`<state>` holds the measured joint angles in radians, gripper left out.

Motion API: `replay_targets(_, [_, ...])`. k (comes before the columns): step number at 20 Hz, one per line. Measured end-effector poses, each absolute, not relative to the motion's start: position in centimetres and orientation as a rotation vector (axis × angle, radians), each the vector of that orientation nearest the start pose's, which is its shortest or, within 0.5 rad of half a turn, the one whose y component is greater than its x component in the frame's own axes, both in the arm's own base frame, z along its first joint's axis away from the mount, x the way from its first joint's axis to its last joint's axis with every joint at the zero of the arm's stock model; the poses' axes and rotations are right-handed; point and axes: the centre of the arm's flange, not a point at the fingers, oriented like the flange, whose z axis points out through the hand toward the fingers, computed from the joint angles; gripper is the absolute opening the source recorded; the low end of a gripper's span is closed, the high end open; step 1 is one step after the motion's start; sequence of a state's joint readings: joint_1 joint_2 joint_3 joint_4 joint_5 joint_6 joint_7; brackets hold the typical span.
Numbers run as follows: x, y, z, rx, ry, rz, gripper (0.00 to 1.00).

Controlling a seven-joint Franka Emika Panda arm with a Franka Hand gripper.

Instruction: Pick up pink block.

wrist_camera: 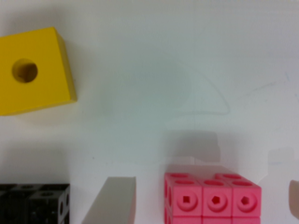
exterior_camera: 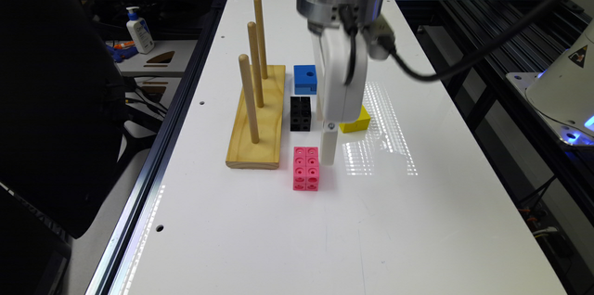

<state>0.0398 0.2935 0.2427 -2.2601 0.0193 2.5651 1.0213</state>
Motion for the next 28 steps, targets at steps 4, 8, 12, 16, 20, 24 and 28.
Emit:
replay_targets(4, [52.4,15.3,23.9,-2.839,1.142,0.038,1.0])
replay_targets(8, [53.1,15.6,24.5,-2.83,1.135,0.019,1.0])
replay_targets(12, [53.6,15.8,24.4,-2.825,1.133,0.016,1.0])
replay_targets(16, [53.7,15.8,24.1,-2.826,1.133,0.021,1.0])
replay_targets(20, [53.6,15.8,22.1,-2.828,1.133,0.039,1.0])
replay_targets(24, [53.7,15.8,19.3,-2.82,1.13,0.041,1.0])
replay_targets(28, [54.4,16.0,18.9,-2.816,1.125,0.036,1.0])
